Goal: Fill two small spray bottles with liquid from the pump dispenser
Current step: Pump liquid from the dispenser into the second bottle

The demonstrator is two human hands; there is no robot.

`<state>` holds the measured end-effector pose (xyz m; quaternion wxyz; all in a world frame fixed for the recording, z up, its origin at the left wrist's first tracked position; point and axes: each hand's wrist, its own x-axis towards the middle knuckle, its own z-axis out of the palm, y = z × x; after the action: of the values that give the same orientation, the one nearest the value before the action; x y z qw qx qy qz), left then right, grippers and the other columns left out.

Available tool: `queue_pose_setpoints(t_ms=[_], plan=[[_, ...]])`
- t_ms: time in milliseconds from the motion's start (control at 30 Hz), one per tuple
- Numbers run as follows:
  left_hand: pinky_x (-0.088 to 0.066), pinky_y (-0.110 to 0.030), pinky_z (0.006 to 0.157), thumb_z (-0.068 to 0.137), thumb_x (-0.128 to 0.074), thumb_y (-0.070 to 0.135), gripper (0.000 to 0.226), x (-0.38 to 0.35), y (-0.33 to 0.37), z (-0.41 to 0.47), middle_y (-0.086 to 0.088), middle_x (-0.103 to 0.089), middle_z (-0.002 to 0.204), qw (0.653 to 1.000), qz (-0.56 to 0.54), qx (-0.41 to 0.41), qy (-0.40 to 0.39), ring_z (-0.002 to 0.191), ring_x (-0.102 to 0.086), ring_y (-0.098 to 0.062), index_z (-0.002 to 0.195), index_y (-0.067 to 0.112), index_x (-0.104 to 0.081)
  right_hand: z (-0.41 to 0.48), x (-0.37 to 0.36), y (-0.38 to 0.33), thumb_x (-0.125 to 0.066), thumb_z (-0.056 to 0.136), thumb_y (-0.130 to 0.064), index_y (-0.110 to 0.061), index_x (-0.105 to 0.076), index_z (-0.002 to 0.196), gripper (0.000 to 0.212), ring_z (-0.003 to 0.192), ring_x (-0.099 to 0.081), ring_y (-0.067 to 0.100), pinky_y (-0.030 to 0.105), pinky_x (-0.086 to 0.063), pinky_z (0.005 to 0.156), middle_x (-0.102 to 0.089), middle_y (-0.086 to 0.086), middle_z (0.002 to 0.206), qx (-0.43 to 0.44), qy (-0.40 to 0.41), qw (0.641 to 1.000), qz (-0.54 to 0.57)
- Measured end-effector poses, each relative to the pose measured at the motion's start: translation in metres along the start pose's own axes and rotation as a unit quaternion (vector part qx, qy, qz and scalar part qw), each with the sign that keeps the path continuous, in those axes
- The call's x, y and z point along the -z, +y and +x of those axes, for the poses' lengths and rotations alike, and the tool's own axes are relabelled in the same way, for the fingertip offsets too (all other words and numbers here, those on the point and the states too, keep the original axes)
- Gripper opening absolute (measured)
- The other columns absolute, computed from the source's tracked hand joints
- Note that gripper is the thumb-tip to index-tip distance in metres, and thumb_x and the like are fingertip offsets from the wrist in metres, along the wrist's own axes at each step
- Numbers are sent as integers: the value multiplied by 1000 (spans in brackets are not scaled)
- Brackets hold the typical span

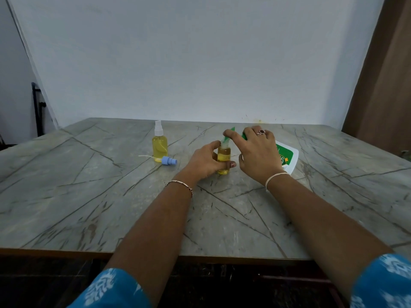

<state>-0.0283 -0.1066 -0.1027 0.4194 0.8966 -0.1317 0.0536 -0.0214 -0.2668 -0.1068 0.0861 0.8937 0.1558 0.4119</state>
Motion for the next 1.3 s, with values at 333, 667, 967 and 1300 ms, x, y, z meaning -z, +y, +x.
queue_pose_setpoints(t_ms=[333, 667, 967, 1300], plan=[[-43, -37, 102, 78, -75, 38, 83, -1, 1, -1, -13, -60, 128, 1000, -1, -6, 3, 113, -59, -27, 146, 14, -33, 1, 0, -1, -70, 71, -17, -31, -33, 133, 74, 105, -53, 34, 49, -43, 88, -58, 13, 107, -2, 1, 1000, 3], [-46, -40, 101, 76, -76, 43, 81, -2, -5, 5, -11, -63, 124, 1000, 5, -8, 0, 108, -61, -26, 143, 19, -38, 3, -1, -3, -72, 72, -18, -28, -43, 131, 67, 106, -53, 34, 50, -43, 89, -59, 13, 109, -9, 8, 1000, 2], [-41, -29, 94, 75, -77, 41, 80, -2, -6, 4, -4, -64, 116, 1000, -7, -29, 4, 109, -60, -22, 142, 19, -38, 2, -4, 1, -74, 68, -12, -32, -33, 137, 83, 95, -55, 33, 48, -46, 82, -58, 12, 96, -13, 53, 998, 9], [-48, -32, 95, 67, -84, 39, 87, -2, -16, 12, -8, -67, 116, 999, 26, -43, 0, 100, -64, -21, 141, 24, -41, 8, 3, 11, -68, 72, -14, -26, -21, 148, 90, 100, -54, 30, 45, -47, 85, -60, 11, 103, -83, 88, 975, 186]])
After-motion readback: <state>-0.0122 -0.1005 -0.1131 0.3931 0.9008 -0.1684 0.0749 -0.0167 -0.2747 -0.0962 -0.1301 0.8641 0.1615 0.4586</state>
